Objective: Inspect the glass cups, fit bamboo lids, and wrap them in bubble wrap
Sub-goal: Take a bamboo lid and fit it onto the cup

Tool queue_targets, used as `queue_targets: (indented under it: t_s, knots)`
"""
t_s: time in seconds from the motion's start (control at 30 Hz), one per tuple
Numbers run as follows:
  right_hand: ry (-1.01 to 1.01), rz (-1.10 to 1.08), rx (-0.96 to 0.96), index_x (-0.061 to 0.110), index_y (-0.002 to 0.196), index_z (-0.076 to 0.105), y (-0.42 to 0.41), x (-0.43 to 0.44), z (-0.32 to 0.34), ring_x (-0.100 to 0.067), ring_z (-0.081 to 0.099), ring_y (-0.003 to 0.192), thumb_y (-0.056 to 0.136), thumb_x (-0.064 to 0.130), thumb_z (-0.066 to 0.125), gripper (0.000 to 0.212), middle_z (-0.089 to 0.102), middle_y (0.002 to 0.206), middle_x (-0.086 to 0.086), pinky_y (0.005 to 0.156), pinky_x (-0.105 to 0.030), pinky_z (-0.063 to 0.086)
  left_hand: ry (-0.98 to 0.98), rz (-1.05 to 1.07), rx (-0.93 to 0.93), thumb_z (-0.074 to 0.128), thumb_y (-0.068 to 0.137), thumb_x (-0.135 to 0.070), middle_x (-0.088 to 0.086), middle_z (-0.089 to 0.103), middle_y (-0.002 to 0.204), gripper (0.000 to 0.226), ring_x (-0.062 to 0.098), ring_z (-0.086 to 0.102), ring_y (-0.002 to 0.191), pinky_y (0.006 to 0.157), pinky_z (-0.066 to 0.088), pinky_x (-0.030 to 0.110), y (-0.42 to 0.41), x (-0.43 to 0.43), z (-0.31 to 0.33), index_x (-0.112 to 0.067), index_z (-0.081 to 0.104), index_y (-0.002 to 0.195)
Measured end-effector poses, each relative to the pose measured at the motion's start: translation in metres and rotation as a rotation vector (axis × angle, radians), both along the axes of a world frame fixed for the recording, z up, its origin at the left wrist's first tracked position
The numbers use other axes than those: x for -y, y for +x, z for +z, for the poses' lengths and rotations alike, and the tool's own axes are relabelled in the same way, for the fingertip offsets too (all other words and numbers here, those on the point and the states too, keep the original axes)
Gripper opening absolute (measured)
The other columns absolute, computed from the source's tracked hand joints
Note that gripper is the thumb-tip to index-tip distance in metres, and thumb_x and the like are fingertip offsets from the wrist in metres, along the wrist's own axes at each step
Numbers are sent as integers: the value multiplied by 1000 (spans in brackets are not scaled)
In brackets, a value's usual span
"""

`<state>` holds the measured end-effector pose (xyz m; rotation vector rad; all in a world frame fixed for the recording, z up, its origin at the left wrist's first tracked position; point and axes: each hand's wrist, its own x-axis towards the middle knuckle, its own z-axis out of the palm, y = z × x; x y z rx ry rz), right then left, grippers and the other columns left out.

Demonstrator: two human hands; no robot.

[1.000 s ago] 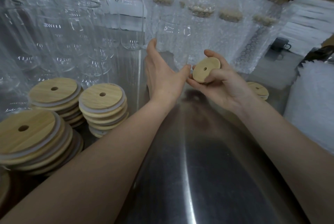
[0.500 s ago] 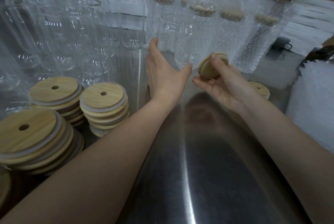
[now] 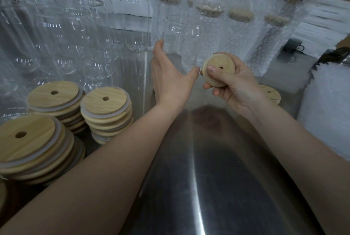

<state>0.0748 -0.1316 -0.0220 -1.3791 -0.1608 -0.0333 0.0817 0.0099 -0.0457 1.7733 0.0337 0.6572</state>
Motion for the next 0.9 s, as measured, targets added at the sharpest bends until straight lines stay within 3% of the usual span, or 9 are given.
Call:
queue_targets:
  t_s: [0.1, 0.2, 0.33, 0.47, 0.63, 0.73, 0.9]
  knots:
    - [-41, -8, 42, 14, 111, 56, 1, -1, -2, -21, 65, 52, 89, 20, 68, 26, 73, 83, -14, 39, -21, 41, -5, -1, 1, 82, 73, -28, 7, 35, 144, 98, 23, 38, 133, 110, 35, 42, 0, 0, 0, -14, 21, 149]
    - [-33, -18, 43, 14, 109, 57, 3, -2, -4, -23, 68, 56, 98, 25, 58, 15, 73, 85, -15, 40, -21, 44, -5, -5, -3, 82, 73, -29, 7, 34, 145, 99, 23, 37, 134, 111, 35, 43, 0, 0, 0, -15, 20, 149]
    - [58, -19, -15, 10, 110, 57, 4, 1, -4, -28, 75, 77, 106, 23, 42, 21, 75, 92, -17, 49, -26, 55, -6, -13, 2, 82, 74, -29, 7, 34, 145, 99, 23, 37, 133, 110, 35, 44, 0, 1, 0, -14, 20, 149]
    - [284, 18, -88, 0, 134, 45, 6, 2, -4, -40, 73, 87, 107, 14, 34, 32, 65, 114, -30, 60, -37, 60, -13, -26, 2, 81, 74, -28, 8, 33, 146, 98, 23, 36, 134, 111, 35, 44, -1, 1, 0, -14, 20, 149]
    - [440, 41, -108, 5, 146, 33, 7, 3, -1, -48, 69, 92, 101, -6, 36, 46, 45, 134, -32, 70, -48, 60, -28, -29, 3, 82, 73, -30, 10, 36, 143, 98, 23, 38, 133, 110, 37, 44, -1, 0, 0, -16, 21, 148]
    - [386, -8, -97, 7, 137, 40, 7, 3, 0, -47, 69, 95, 93, -17, 43, 50, 47, 129, -31, 75, -48, 61, -23, -30, 1, 82, 73, -32, 10, 37, 143, 98, 23, 38, 133, 110, 36, 43, -1, 0, 0, -16, 21, 148]
    - [323, -65, -65, 12, 121, 45, 6, 2, -1, -41, 72, 92, 86, -19, 56, 48, 53, 124, -26, 69, -40, 61, -17, -30, -6, 81, 75, -31, 8, 35, 144, 96, 22, 38, 133, 110, 37, 43, -2, 0, 1, -17, 20, 148]
